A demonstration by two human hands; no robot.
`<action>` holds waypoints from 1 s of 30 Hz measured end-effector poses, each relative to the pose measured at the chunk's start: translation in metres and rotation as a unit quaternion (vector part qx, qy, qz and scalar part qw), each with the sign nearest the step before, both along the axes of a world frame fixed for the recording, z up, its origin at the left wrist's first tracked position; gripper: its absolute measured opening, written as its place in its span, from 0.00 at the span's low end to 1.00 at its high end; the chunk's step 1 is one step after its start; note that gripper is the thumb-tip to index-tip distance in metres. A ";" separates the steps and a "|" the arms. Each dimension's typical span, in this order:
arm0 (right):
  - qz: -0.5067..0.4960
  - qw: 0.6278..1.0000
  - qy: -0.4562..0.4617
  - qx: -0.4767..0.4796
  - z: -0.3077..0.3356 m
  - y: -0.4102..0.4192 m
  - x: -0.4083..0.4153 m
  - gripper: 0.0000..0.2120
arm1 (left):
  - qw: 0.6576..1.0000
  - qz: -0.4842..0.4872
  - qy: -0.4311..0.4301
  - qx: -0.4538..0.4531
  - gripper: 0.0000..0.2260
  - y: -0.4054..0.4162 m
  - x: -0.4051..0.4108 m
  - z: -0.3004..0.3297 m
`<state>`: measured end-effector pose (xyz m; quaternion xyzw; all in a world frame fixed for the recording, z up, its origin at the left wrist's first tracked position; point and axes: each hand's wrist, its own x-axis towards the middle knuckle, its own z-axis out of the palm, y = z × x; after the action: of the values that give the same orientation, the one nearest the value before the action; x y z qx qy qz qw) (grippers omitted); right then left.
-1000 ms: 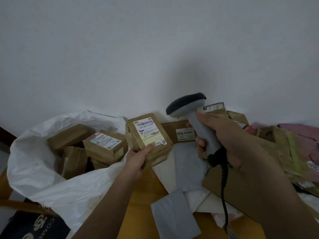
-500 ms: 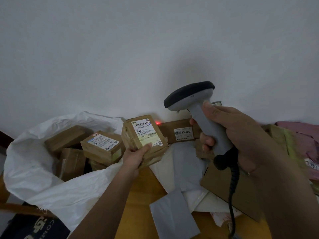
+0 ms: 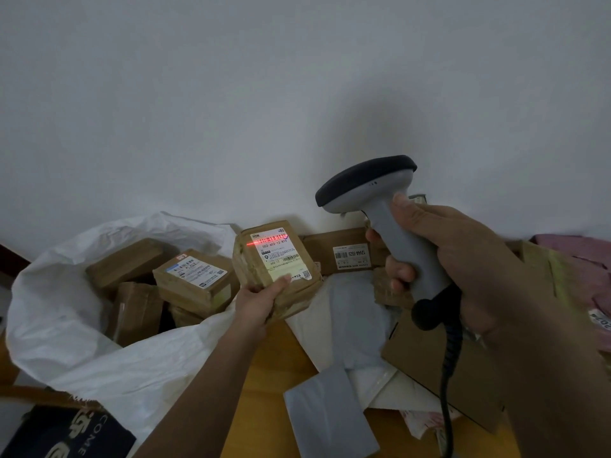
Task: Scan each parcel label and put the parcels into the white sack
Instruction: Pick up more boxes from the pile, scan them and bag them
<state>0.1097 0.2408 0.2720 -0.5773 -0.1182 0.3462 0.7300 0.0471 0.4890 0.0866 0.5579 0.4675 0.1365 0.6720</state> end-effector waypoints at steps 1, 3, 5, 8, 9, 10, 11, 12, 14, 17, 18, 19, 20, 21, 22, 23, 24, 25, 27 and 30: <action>0.001 1.000 0.005 0.002 -0.001 0.000 0.002 0.27 | 1.000 0.003 -0.001 -0.001 0.26 0.000 0.000 0.000; 0.000 1.000 0.014 0.003 -0.003 -0.001 0.007 0.28 | 1.000 0.007 0.001 -0.002 0.25 -0.001 0.001 0.000; -0.003 1.000 0.021 0.007 -0.007 0.000 0.012 0.28 | 1.000 0.008 0.009 0.003 0.24 -0.001 0.001 0.002; -0.004 0.999 0.043 0.031 -0.020 0.008 0.023 0.30 | 0.999 0.006 0.019 0.039 0.25 0.001 0.001 0.011; 0.001 0.998 0.049 0.033 -0.027 0.012 0.026 0.30 | 0.998 0.012 0.016 0.055 0.26 0.003 0.001 0.017; 0.004 0.998 0.057 0.031 -0.033 0.017 0.029 0.29 | 0.997 0.023 0.012 0.074 0.28 0.007 0.000 0.022; 0.004 0.997 0.070 0.031 -0.040 0.023 0.031 0.27 | 0.994 0.038 0.007 0.098 0.30 0.011 -0.001 0.029; 0.001 0.995 0.091 0.038 -0.047 0.030 0.032 0.24 | 0.990 0.054 0.001 0.133 0.32 0.017 -0.004 0.034; -0.007 0.987 0.150 0.062 -0.064 0.045 0.033 0.21 | 0.967 0.080 0.000 0.242 0.35 0.031 -0.010 0.045; -0.018 0.968 0.239 0.075 -0.090 0.074 0.032 0.18 | 0.897 0.080 0.088 0.426 0.43 0.064 -0.021 0.055; -0.027 0.961 0.266 0.075 -0.100 0.084 0.031 0.17 | 0.871 0.065 0.122 0.472 0.45 0.075 -0.025 0.057; -0.038 0.953 0.290 0.075 -0.110 0.095 0.030 0.16 | 0.843 0.042 0.156 0.512 0.45 0.087 -0.028 0.057; -0.048 0.947 0.310 0.072 -0.121 0.106 0.027 0.16 | 0.814 0.011 0.195 0.547 0.45 0.100 -0.032 0.053; -0.058 0.941 0.325 0.066 -0.132 0.117 0.024 0.16 | 0.782 -0.026 0.235 0.577 0.44 0.111 -0.036 0.051; -0.069 0.937 0.336 0.057 -0.141 0.129 0.019 0.16 | 0.755 -0.061 0.265 0.596 0.43 0.123 -0.041 0.045; -0.079 0.934 0.345 0.045 -0.150 0.142 0.015 0.17 | 0.738 -0.089 0.283 0.606 0.42 0.132 -0.046 0.040; -0.087 0.932 0.350 0.032 -0.159 0.155 0.010 0.17 | 0.732 -0.107 0.294 0.605 0.41 0.142 -0.052 0.036; -0.093 0.930 0.355 0.018 -0.166 0.168 0.005 0.15 | 0.731 -0.118 0.300 0.601 0.41 0.152 -0.058 0.031; -0.102 0.925 0.366 -0.009 -0.179 0.194 -0.005 0.09 | 0.730 -0.122 0.305 0.599 0.42 0.172 -0.068 0.026; -0.113 0.916 0.383 -0.017 -0.197 0.232 -0.019 0.05 | 0.723 -0.131 0.312 0.602 0.42 0.202 -0.077 0.025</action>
<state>0.0909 0.4730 0.0749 -0.4225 0.2429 0.4578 0.7436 -0.0299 0.6914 0.1113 0.9117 0.3930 0.1182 0.0222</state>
